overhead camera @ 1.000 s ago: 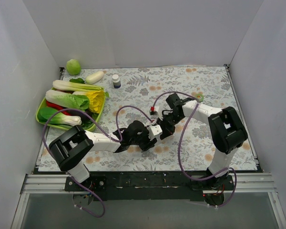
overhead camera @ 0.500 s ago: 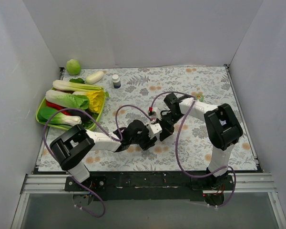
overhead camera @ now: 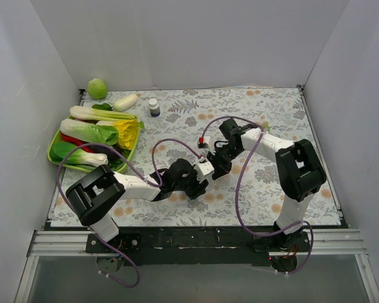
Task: Sort the pills into containers
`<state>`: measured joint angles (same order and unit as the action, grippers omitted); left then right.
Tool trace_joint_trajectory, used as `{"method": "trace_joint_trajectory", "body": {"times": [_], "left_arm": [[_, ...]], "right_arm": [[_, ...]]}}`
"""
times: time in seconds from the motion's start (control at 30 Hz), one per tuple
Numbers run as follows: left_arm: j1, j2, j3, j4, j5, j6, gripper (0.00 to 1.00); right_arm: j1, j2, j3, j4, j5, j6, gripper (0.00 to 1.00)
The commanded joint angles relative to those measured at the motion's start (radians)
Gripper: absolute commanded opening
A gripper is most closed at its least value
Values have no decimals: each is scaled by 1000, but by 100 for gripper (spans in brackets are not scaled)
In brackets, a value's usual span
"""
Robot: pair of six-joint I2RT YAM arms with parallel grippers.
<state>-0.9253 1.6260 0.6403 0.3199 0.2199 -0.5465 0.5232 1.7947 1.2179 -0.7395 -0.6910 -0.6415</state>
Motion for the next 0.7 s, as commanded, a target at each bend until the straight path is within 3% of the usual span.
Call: {"method": "trace_joint_trajectory", "body": {"times": [0.0, 0.43, 0.67], "left_arm": [[-7, -41, 2, -64, -24, -55, 45], [-6, -239, -21, -64, -53, -119, 79], [71, -379, -97, -84, -54, -248, 82]], "right_arm": [[-3, 46, -34, 46, 76, 37, 6], [-5, 25, 14, -1, -16, 3, 7], [-8, -38, 48, -86, -104, -170, 20]]}}
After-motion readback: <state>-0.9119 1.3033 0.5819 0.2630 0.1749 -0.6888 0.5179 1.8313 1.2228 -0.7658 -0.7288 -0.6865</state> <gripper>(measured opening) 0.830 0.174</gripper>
